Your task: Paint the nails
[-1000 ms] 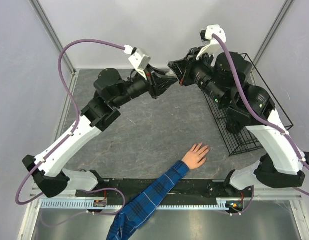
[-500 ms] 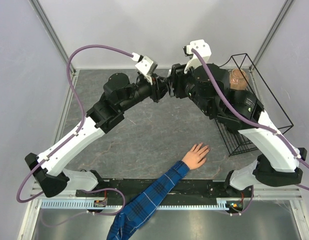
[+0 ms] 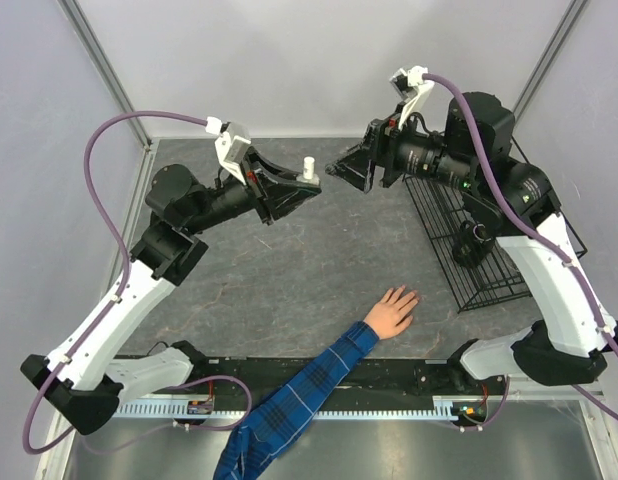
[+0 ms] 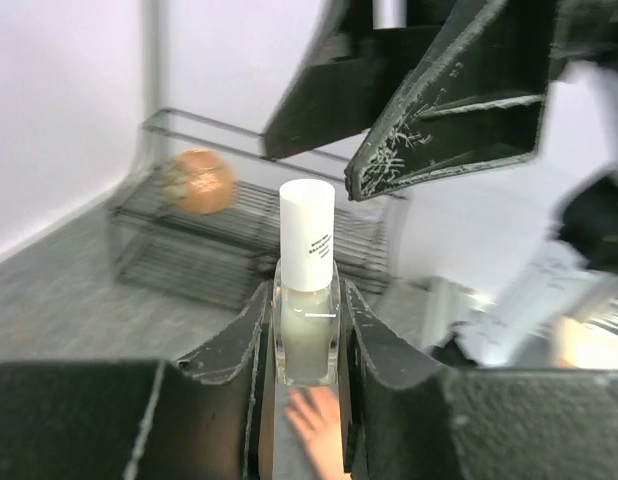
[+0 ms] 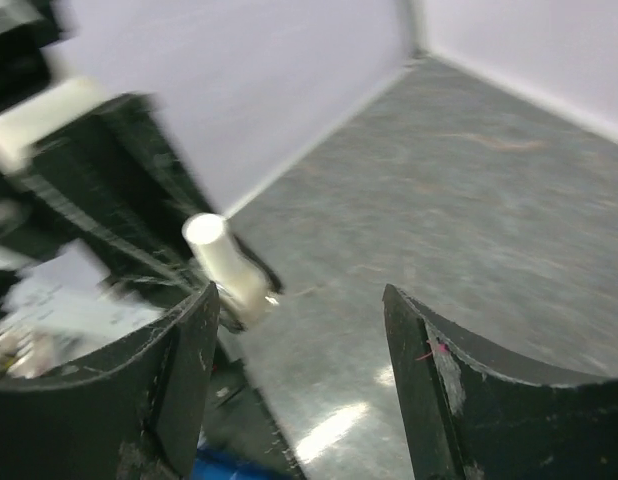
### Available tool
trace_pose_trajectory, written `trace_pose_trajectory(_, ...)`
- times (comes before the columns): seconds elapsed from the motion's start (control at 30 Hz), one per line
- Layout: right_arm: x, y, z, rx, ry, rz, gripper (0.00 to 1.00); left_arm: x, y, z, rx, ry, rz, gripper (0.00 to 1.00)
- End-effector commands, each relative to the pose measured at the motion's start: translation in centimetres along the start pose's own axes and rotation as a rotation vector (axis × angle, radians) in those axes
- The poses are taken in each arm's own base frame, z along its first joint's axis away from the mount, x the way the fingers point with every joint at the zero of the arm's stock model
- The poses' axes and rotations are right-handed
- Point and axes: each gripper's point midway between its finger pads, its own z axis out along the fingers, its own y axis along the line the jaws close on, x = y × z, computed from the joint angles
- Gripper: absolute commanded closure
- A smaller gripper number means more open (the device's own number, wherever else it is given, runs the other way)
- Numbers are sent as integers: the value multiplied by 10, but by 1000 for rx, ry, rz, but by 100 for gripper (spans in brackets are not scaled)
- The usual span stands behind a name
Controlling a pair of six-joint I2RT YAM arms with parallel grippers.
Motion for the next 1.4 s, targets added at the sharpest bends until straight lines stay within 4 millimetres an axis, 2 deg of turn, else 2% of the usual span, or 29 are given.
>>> trace_pose_trajectory(0.0,-1,75,-17,-484,50,14,28,-7,-56,-10,350,15,-153,98)
trace_pose_trajectory(0.13,2,83,-17,-565,59,47,29,-4,-69,-13,450,51,-188,98)
trace_pose_trajectory(0.27,9,85,-12,-604,86,73,44,-7,-70,-13,464,46,-182,98)
trace_pose_trajectory(0.33,10,83,-10,-599,88,78,46,-7,-71,-13,469,46,-179,98)
trace_pose_trajectory(0.43,11,80,-7,-585,81,78,55,-6,-70,-12,474,54,-182,98)
trace_pose_trajectory(0.47,12,79,-5,-580,83,81,64,-6,-70,-11,475,56,-183,98)
trace_pose_trajectory(0.5,14,77,-3,-574,83,78,69,-6,-67,-10,465,51,-182,98)
trace_pose_trajectory(0.53,15,76,-2,-570,86,77,83,-7,-66,-9,457,45,-173,98)
trace_pose_trajectory(0.63,15,64,4,-494,66,67,100,-11,-43,2,319,18,-142,98)
trace_pose_trajectory(0.67,16,52,9,-411,60,78,100,-11,-34,6,268,14,-131,98)
trace_pose_trajectory(0.7,12,44,11,-356,41,57,100,-14,-12,13,151,-16,-119,98)
trace_pose_trajectory(0.73,19,40,13,-307,64,64,100,-18,3,19,83,-28,-66,98)
trace_pose_trajectory(0.77,17,21,21,-178,40,55,100,-12,15,22,16,-7,-67,98)
trace_pose_trajectory(0.8,7,15,18,-95,8,30,100,-17,33,25,-86,-33,-46,98)
trace_pose_trajectory(0.83,13,28,20,-60,21,-30,100,-26,39,29,-124,-50,18,98)
trace_pose_trajectory(0.87,31,17,26,62,83,-50,100,-20,41,37,-154,-35,32,98)
trace_pose_trajectory(0.9,12,15,17,222,9,-83,100,-25,55,41,-247,-60,64,98)
trace_pose_trajectory(0.93,28,4,23,319,69,-78,100,-33,55,45,-270,-56,131,98)
trace_pose_trajectory(0.97,23,7,21,342,57,-85,100,-21,59,56,-318,-26,145,98)
trace_pose_trajectory(1.0,24,3,19,417,50,-101,100,-34,55,61,-329,-49,172,98)
trace_pose_trajectory(1.03,37,-2,23,455,98,-125,100,-33,55,65,-333,-47,183,98)
trace_pose_trajectory(1.17,33,-6,19,491,86,-126,100,-29,44,77,-275,-50,171,98)
trace_pose_trajectory(1.23,29,-4,18,482,71,-120,99,-23,40,76,-246,-30,176,98)
trace_pose_trajectory(1.3,27,1,20,452,67,-122,91,-16,29,73,-184,-10,185,98)
trace_pose_trajectory(1.33,25,4,20,433,62,-116,79,-13,25,71,-159,-2,188,98)
trace_pose_trajectory(1.37,24,6,20,418,60,-113,74,-9,14,69,-99,11,191,98)
